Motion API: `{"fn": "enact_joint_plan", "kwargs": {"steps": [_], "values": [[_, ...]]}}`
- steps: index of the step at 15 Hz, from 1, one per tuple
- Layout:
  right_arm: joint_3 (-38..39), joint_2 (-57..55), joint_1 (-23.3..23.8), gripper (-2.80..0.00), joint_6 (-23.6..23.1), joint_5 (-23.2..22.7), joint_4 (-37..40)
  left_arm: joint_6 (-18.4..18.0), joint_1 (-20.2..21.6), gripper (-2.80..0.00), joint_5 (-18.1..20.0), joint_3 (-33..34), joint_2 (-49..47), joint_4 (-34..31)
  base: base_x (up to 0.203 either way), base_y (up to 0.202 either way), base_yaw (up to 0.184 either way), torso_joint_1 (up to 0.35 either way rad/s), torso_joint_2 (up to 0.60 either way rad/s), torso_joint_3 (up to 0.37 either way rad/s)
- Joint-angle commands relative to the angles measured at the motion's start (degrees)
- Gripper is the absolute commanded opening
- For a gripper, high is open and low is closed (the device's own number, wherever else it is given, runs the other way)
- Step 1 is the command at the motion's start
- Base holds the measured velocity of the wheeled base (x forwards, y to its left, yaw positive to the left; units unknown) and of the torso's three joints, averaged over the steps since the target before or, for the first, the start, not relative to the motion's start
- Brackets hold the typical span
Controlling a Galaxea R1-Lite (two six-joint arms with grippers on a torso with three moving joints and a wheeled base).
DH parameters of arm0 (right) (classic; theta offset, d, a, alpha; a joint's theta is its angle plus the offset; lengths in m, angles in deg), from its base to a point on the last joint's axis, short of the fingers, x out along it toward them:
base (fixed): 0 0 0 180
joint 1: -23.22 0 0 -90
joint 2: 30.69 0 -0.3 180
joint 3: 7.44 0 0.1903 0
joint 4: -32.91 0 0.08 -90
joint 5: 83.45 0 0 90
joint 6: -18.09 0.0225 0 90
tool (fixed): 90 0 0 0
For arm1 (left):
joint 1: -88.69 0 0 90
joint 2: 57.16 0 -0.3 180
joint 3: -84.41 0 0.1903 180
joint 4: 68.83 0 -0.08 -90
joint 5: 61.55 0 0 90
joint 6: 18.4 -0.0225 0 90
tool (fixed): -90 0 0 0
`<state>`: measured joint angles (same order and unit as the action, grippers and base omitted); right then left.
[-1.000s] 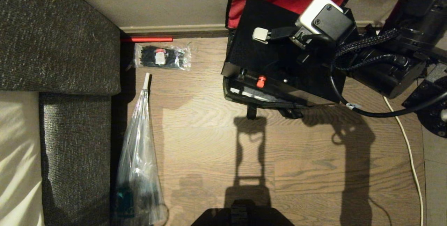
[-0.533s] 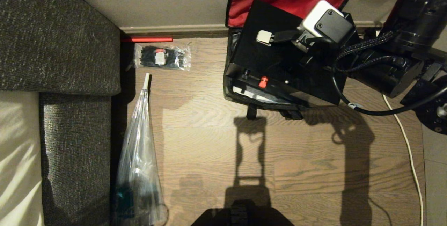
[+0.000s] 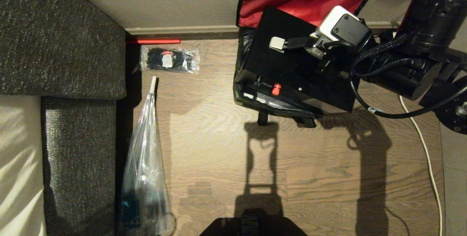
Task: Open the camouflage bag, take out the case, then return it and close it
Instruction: Place the black box back
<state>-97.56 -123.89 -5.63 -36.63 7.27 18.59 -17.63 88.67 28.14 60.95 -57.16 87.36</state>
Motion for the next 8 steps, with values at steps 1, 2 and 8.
{"fn": "enact_joint_plan", "kwargs": {"steps": [1,2,8], "values": [[-1.7,0.0,0.4,-2.8,-0.2,-1.9,2.0,0.0,0.0,-2.8,0.0,0.0,0.1,0.0,0.0,0.0,0.0,0.0,0.0,0.0],[-2.6,-0.1,0.5,-2.8,-0.1,-2.1,3.1,0.0,-0.1,-2.8,0.0,0.0,0.1,0.0,0.0,0.0,0.0,0.0,0.0,0.0],[-7.0,0.5,0.5,-2.8,0.6,-2.3,9.0,0.0,0.0,-2.8,0.0,0.0,0.0,0.0,0.0,0.0,0.0,0.0,0.0,0.0]]}}
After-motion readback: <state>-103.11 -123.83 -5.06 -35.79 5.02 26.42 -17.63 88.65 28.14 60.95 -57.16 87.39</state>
